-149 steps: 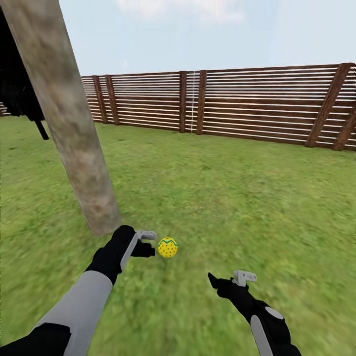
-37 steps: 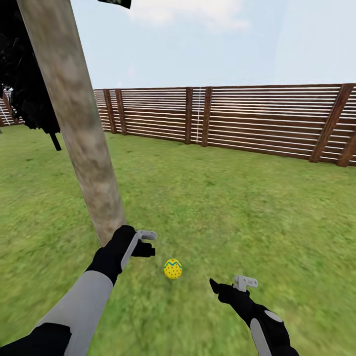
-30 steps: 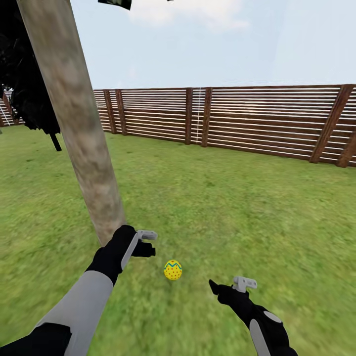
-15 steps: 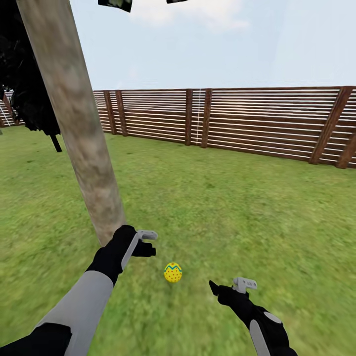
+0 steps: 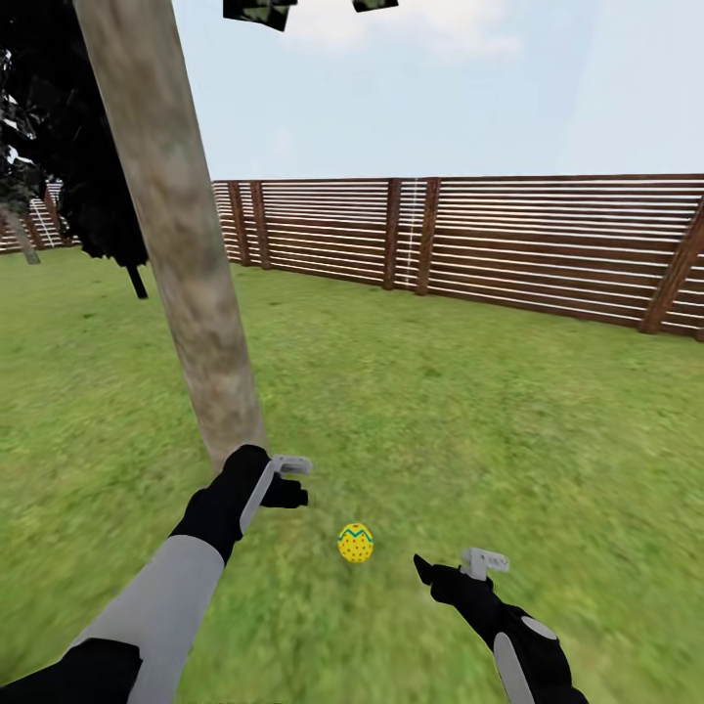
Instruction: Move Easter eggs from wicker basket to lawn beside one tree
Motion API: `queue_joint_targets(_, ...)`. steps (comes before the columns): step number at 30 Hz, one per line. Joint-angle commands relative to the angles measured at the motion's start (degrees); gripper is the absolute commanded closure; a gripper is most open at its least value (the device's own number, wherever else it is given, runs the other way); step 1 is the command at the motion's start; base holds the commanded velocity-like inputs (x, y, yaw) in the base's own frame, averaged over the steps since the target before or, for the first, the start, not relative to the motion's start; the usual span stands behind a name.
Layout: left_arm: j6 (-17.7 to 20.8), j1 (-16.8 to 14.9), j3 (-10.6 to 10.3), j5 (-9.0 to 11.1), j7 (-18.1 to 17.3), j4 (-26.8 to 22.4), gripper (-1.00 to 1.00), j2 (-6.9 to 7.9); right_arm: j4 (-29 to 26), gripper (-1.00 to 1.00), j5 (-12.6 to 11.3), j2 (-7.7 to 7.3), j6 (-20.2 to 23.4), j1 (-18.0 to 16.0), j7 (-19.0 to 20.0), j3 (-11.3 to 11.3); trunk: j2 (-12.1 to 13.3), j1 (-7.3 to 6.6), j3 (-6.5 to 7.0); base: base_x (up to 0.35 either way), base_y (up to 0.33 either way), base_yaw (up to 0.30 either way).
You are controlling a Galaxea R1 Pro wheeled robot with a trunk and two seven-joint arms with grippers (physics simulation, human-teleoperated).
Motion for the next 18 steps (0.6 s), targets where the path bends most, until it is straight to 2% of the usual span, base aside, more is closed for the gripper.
queue_joint_targets(1, 0.2, -0.1, -0.1, -0.1, 0.0, 0.0, -1.0, 0.0, -0.1, -1.0, -0.2, 0.06, 0.4, 0.0, 0.3, -0.2, 0.4, -0.23, 0.13, 0.0, 0.0, 0.267)
queue_joint_targets(18, 0.2, -0.1, -0.1, -0.1, 0.0, -0.1, -1.0, -0.01, 0.8, -1.0, -0.2, 0.06, 0.3, -0.1, 0.3, -0.2, 7.2, -3.96, 3.18, 0.0, 0.0, 0.282)
